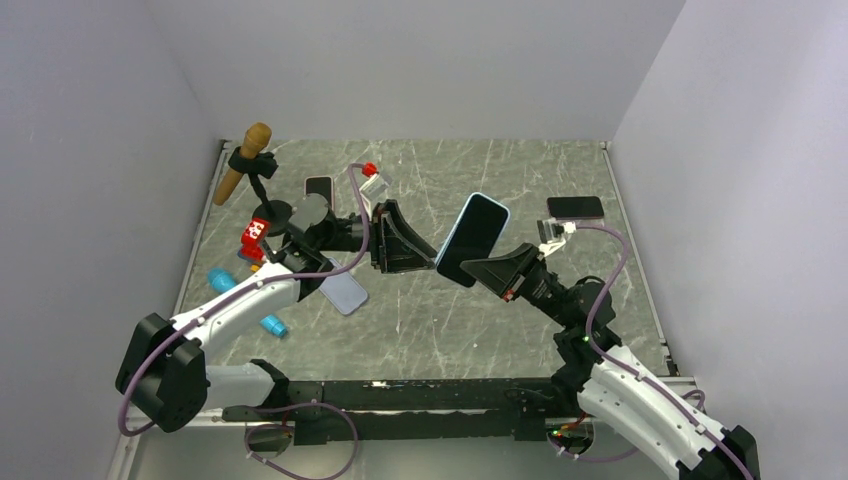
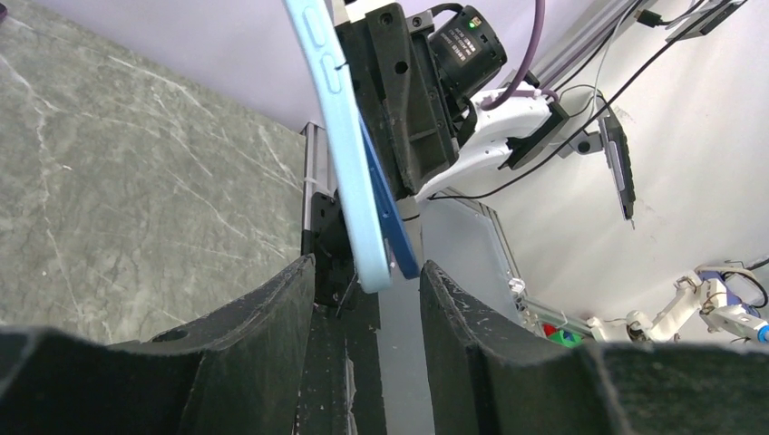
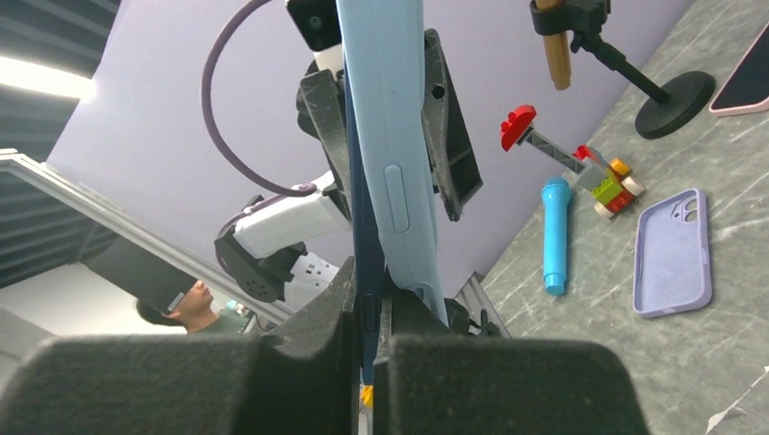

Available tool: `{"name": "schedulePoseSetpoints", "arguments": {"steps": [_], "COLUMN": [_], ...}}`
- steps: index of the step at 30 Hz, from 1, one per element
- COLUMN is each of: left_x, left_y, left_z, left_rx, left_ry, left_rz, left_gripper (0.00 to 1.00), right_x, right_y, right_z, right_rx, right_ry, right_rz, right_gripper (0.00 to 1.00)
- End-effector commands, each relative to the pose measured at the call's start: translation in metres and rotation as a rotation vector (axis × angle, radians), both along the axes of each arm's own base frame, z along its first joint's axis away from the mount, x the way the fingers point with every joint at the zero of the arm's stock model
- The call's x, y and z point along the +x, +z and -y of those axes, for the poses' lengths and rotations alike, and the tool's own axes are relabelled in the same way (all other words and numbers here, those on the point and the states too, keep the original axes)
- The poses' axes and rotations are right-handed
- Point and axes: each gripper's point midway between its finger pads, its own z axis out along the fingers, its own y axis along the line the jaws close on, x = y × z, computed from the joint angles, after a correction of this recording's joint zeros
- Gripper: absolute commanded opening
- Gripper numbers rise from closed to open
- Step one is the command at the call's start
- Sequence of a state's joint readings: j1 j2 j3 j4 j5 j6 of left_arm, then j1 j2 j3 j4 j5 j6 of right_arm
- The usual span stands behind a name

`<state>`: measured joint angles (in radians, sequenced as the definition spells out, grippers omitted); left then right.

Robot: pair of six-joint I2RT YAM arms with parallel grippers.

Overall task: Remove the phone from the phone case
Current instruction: Remove the phone case from the phone.

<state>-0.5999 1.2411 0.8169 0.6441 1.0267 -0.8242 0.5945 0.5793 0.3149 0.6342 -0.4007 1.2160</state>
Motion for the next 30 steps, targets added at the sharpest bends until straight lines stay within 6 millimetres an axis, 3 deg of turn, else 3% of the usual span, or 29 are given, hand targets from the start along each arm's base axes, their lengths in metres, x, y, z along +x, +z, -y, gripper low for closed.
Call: {"name": "schedulePoseSetpoints", "arguments": {"steps": [1,21,26,30], "left_x": [0.001,0.002,0.007,0.012], "left_y": [0.003,-0.013,-0.017,-0.022], "left_z": [0.001,0.010,0.011,0.011], "left_rx": [-0.004,0.039,0.057,0.083], "left_ry": [0.000,-0.012,0.010,0.026], "left_rz": [0.034,-0.021,-0.026,-0.026], "left_gripper": [0.51,0.36,0.32,0.23], "right_x": [-0.013,-0.011,-0.011,-0.011], "right_y": [0.043,0.041,0.027,0.003], "right_z": [0.014,0.000,-0.013,-0.030], "right_rx": [0.131,0.135,0.076,0.022], "right_ry": [-0.015,0.068,0.120,0.183], "right_rz": [0.124,0.131,0.109,0.061], "right_gripper": [0.00,0.00,0.00,0.00]}}
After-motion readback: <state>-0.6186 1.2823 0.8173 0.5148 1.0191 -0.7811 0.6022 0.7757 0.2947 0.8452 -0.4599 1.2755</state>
